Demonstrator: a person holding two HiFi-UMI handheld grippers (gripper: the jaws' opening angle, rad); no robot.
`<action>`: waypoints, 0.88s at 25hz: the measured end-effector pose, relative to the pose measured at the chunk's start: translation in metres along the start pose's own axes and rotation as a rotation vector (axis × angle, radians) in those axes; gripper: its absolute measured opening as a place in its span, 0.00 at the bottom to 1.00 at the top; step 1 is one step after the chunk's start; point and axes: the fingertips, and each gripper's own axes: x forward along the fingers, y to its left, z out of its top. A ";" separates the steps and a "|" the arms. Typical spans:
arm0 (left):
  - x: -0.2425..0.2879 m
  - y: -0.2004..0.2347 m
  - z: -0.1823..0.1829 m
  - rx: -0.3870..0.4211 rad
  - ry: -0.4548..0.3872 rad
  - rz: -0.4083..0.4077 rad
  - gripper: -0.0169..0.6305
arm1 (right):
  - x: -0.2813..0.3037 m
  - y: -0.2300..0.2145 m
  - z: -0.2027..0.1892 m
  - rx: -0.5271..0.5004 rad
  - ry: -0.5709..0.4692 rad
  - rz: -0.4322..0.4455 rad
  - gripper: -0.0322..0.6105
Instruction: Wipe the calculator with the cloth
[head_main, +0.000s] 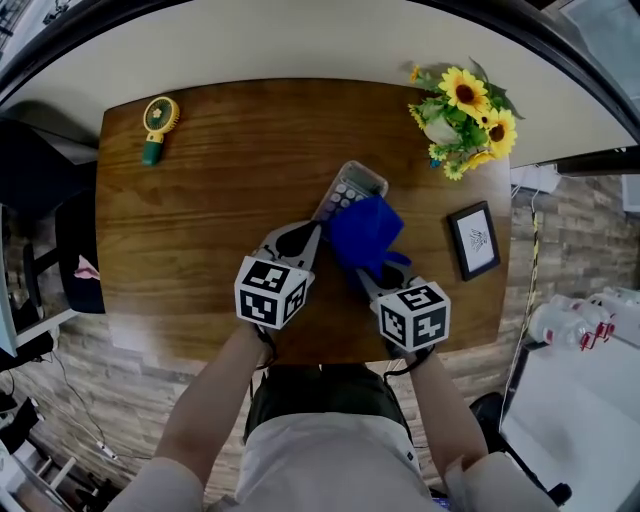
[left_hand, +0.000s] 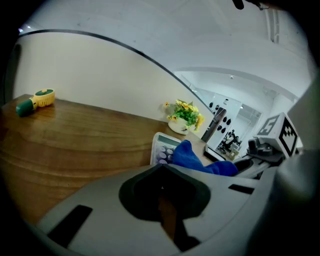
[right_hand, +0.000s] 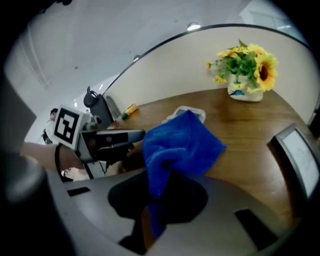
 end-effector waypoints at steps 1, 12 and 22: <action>0.000 0.000 0.000 0.001 0.001 0.000 0.03 | -0.008 -0.005 0.008 0.020 -0.022 0.004 0.15; -0.001 -0.002 0.000 0.011 -0.003 0.009 0.03 | -0.041 -0.087 0.150 0.074 -0.439 -0.159 0.15; 0.001 -0.004 -0.001 0.026 -0.007 0.020 0.03 | 0.022 -0.034 0.098 0.080 -0.301 -0.074 0.15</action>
